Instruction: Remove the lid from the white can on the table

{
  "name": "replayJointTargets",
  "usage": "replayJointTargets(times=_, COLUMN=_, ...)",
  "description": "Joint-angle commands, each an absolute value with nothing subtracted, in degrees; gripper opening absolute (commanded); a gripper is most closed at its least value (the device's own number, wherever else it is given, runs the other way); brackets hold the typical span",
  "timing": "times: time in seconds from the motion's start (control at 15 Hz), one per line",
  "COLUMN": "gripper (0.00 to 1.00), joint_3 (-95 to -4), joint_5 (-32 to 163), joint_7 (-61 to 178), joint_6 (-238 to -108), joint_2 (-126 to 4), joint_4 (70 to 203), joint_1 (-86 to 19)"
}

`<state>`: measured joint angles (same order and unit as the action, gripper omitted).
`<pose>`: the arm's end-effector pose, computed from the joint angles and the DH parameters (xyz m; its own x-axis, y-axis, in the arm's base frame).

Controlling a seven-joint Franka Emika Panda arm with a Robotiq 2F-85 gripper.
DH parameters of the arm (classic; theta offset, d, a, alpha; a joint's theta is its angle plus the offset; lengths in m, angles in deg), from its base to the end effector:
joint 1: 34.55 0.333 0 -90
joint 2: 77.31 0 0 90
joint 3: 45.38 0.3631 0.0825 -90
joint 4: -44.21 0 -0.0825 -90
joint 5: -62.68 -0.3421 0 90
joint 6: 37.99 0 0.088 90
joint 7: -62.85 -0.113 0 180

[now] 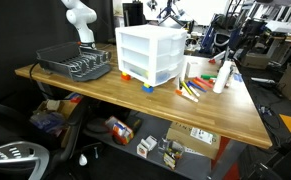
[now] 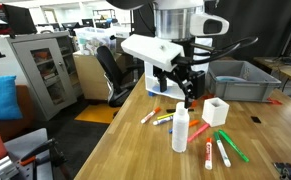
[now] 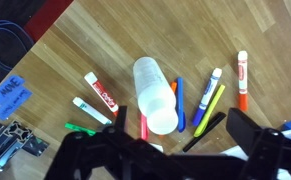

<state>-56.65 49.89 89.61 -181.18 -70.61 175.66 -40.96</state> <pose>0.4876 -0.1542 0.3805 0.9915 -0.0168 0.1288 -0.0071 -0.9971 -0.0759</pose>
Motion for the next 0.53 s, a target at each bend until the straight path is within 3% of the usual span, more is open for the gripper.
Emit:
replayJointTargets(times=0.0, gripper=1.00, joint_3=-54.22, joint_5=49.27, joint_7=90.54, joint_6=-184.66, joint_2=-66.68, joint_4=173.33, joint_1=-43.43)
replayJointTargets(times=0.47, gripper=1.00, joint_3=-52.41, joint_5=51.85, joint_7=88.74, joint_6=-187.21, joint_2=-63.57, joint_4=171.93, joint_1=-44.80)
